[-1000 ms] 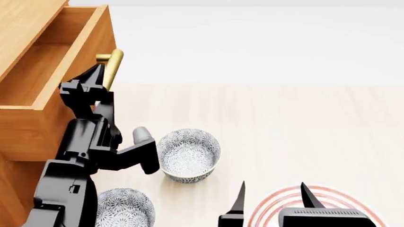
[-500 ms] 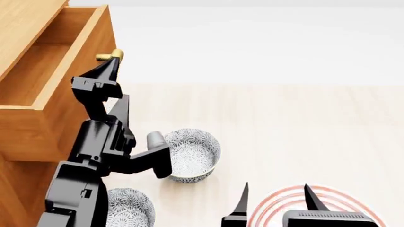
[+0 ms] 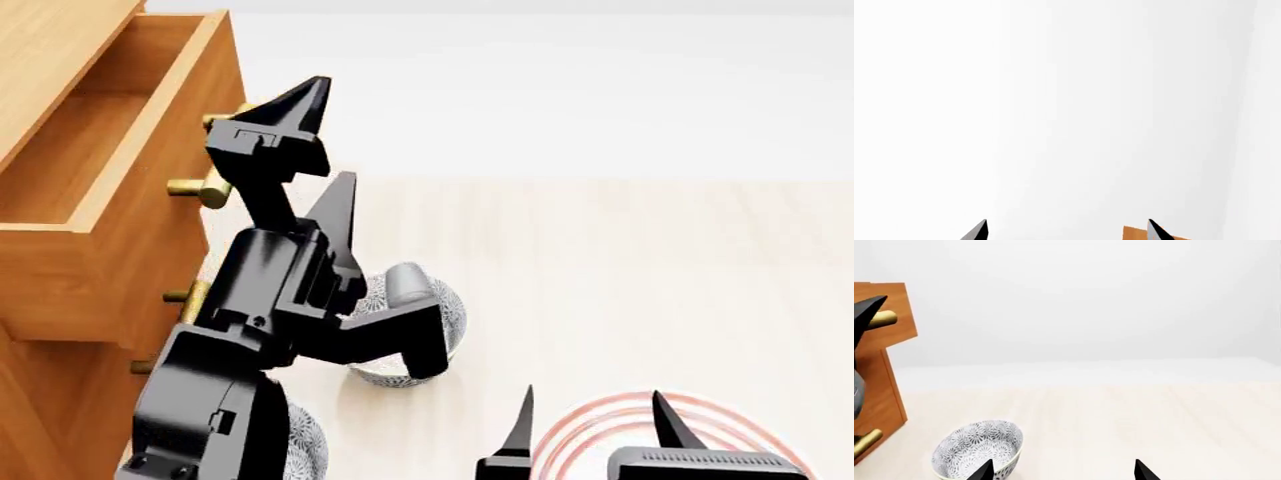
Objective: Open the top drawer of the cabinet.
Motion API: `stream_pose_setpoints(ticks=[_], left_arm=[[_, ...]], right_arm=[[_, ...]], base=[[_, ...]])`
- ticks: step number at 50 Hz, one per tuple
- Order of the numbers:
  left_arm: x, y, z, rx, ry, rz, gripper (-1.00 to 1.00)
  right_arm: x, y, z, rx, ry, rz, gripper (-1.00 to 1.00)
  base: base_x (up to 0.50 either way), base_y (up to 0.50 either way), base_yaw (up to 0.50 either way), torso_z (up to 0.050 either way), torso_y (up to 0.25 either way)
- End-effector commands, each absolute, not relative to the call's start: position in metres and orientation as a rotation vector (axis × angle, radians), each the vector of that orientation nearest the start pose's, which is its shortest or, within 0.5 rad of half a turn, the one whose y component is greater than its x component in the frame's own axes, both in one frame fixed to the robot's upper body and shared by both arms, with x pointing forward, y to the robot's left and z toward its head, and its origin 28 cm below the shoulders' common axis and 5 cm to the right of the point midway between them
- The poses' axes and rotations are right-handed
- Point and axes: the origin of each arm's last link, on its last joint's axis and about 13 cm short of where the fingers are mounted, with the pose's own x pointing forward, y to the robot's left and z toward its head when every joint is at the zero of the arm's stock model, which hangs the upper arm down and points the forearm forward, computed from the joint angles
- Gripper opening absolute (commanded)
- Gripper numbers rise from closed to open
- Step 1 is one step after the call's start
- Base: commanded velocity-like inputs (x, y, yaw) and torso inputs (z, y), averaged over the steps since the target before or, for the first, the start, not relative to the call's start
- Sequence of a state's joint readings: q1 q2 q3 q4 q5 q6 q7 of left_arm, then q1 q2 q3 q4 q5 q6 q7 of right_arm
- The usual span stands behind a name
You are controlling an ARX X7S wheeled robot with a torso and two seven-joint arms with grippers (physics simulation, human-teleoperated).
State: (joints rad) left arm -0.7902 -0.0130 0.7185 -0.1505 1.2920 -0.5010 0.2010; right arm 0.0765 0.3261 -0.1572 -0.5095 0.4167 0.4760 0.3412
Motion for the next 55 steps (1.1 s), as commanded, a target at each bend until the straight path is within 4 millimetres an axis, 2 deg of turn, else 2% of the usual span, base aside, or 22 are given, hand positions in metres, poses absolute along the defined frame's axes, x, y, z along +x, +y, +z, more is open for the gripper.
stream_pose_setpoints(ticks=[1, 7, 10, 14, 15, 19, 21, 23, 29, 34, 36, 39, 41, 46, 49, 51, 53, 55], left_arm=[[0.295, 0.101, 0.242, 1.451, -0.495, 0.019, 1.0], [0.275, 0.093, 0.271, 1.37, -0.526, -0.022, 1.0], [0.271, 0.091, 0.283, 1.356, -0.537, -0.026, 1.0], [0.264, 0.09, 0.307, 1.348, -0.568, 0.001, 1.0], [0.26, 0.091, 0.32, 1.322, -0.579, 0.002, 1.0], [0.25, 0.091, 0.343, 1.217, -0.52, -0.155, 1.0], [0.239, 0.096, 0.362, 1.119, -0.497, -0.237, 1.0], [0.233, 0.099, 0.378, 1.079, -0.515, -0.232, 1.0], [0.235, 0.114, 0.409, 0.948, -0.46, -0.257, 1.0], [0.255, 0.132, 0.421, 0.854, -0.404, -0.204, 1.0], [0.261, 0.137, 0.421, 0.878, -0.409, -0.135, 1.0], [0.267, 0.145, 0.417, 0.788, -0.342, -0.192, 1.0], [0.275, 0.152, 0.415, 0.79, -0.314, -0.165, 1.0], [0.289, 0.163, 0.42, 0.611, -0.216, -0.185, 1.0], [0.301, 0.169, 0.423, 0.395, -0.102, -0.23, 1.0], [0.309, 0.171, 0.424, 0.34, -0.092, -0.186, 1.0], [0.319, 0.174, 0.419, 0.4, -0.1, -0.103, 1.0], [0.326, 0.175, 0.411, 0.328, -0.026, -0.163, 1.0]], right_arm=[[0.206, -0.11, 0.101, 0.038, -0.021, 0.001, 1.0], [0.207, -0.108, 0.102, 0.04, -0.019, 0.006, 1.0], [0.207, -0.107, 0.104, 0.039, -0.022, 0.007, 1.0], [0.207, -0.108, 0.104, 0.034, -0.023, 0.004, 1.0], [0.206, -0.107, 0.103, 0.034, -0.021, 0.004, 1.0], [0.204, -0.108, 0.107, 0.03, -0.027, 0.001, 1.0], [0.202, -0.109, 0.107, 0.03, -0.032, -0.004, 1.0], [0.202, -0.109, 0.109, 0.028, -0.033, -0.006, 1.0], [0.201, -0.108, 0.109, 0.029, -0.041, -0.001, 1.0], [0.201, -0.109, 0.11, 0.031, -0.043, -0.001, 1.0], [0.201, -0.109, 0.108, 0.032, -0.042, 0.0, 1.0], [0.202, -0.109, 0.106, 0.034, -0.039, 0.002, 1.0], [0.202, -0.109, 0.107, 0.032, -0.038, 0.001, 1.0], [0.203, -0.108, 0.106, 0.031, -0.035, 0.0, 1.0], [0.204, -0.108, 0.104, 0.03, -0.031, -0.006, 1.0], [0.205, -0.108, 0.102, 0.03, -0.029, -0.007, 1.0], [0.205, -0.108, 0.104, 0.03, -0.03, -0.006, 1.0], [0.205, -0.108, 0.104, 0.029, -0.03, -0.006, 1.0]], base=[[0.0, 0.0, 0.0, 0.0, 0.0], [0.0, 0.0, 0.0, 0.0, 0.0], [0.0, 0.0, 0.0, 0.0, 0.0], [0.0, 0.0, 0.0, 0.0, 0.0], [0.0, 0.0, 0.0, 0.0, 0.0], [0.0, 0.0, 0.0, 0.0, 0.002], [0.0, 0.0, 0.0, 0.0, 0.0], [0.0, 0.0, 0.0, 0.0, 0.0], [0.0, 0.0, 0.0, 0.0, 0.0], [0.0, 0.0, 0.0, 0.0, 0.0], [0.0, 0.0, 0.0, 0.0, 0.0], [0.0, 0.0, 0.0, 0.0, 0.0], [0.0, 0.0, 0.0, 0.0, 0.0], [0.0, 0.0, 0.0, 0.0, 0.0], [0.0, 0.0, 0.0, 0.0, 0.0], [0.0, 0.0, 0.0, 0.0, 0.0], [0.0, 0.0, 0.0, 0.0, 0.0], [0.0, 0.0, 0.0, 0.0, 0.0]])
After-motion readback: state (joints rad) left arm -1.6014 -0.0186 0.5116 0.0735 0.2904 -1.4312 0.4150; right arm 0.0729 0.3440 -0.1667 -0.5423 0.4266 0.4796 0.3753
